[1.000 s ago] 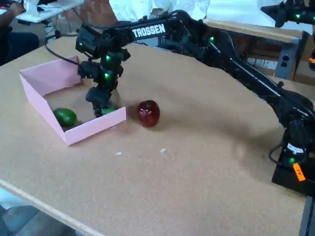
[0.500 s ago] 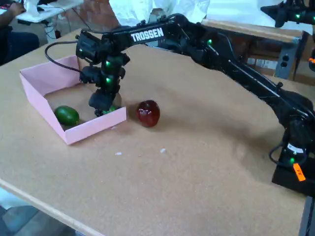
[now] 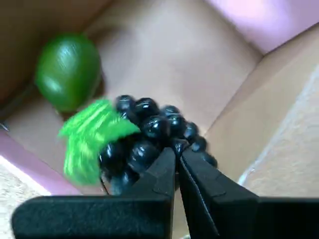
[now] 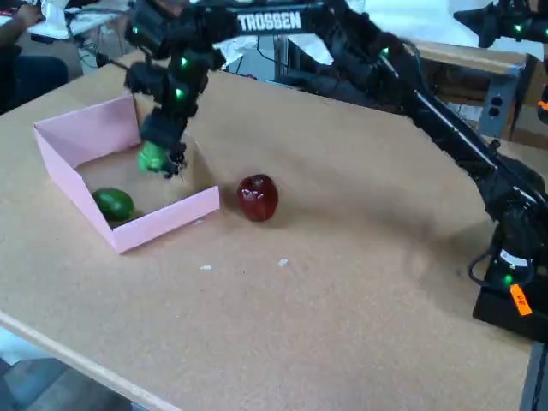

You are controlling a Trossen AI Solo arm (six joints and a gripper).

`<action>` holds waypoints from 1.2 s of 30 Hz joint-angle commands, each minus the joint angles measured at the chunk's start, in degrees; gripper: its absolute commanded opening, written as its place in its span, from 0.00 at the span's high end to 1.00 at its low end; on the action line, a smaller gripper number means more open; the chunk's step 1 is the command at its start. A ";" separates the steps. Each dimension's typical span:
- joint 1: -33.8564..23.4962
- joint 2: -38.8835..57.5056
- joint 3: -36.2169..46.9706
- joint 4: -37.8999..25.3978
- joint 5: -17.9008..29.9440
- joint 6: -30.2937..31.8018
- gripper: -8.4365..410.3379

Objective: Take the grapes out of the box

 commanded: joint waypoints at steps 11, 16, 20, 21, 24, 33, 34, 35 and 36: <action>0.70 -6.91 0.11 -4.33 -0.07 1.53 0.98; 1.40 -9.33 0.11 -8.11 -0.11 3.10 0.98; 2.16 -10.67 0.11 -10.58 -0.11 4.44 0.98; 2.38 -11.06 0.11 -11.10 -0.11 4.74 0.98; 3.15 -12.24 0.11 -12.41 -0.13 5.73 0.98; 4.90 -17.03 0.11 -13.60 0.52 7.52 0.98; 5.09 -17.73 0.11 -13.97 0.52 7.74 0.98; 5.22 -18.34 0.11 -14.47 0.52 8.07 0.98; 5.31 -18.84 0.11 -14.86 0.50 8.59 0.98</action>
